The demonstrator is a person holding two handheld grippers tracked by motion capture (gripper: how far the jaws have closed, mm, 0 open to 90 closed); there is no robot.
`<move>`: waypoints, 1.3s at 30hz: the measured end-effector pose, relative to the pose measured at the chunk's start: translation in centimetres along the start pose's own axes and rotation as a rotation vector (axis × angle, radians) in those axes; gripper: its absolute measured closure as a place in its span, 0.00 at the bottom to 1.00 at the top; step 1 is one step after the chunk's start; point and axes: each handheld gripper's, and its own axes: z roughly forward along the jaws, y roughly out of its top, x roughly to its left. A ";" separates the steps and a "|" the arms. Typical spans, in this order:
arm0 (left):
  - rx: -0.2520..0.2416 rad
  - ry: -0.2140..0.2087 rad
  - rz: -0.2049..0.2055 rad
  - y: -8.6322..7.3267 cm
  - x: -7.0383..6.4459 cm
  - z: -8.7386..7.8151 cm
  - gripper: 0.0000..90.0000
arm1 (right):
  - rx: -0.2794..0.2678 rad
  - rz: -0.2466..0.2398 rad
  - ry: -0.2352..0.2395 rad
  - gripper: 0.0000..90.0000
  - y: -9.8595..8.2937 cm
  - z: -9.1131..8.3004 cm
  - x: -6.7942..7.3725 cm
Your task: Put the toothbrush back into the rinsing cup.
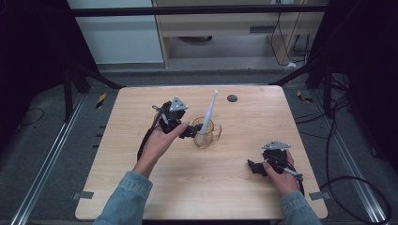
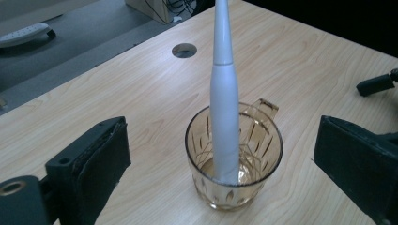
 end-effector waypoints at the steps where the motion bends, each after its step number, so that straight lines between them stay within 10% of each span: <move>1: 0.003 0.003 0.001 -0.2 0.1 -0.1 0.04 | 0.000 0.000 0.000 0.00 0.0 0.0 0.0; 39: 0.107 0.099 -0.102 -8.8 5.2 -1.4 0.04 | -0.001 -0.008 -0.003 0.00 -0.1 0.0 0.0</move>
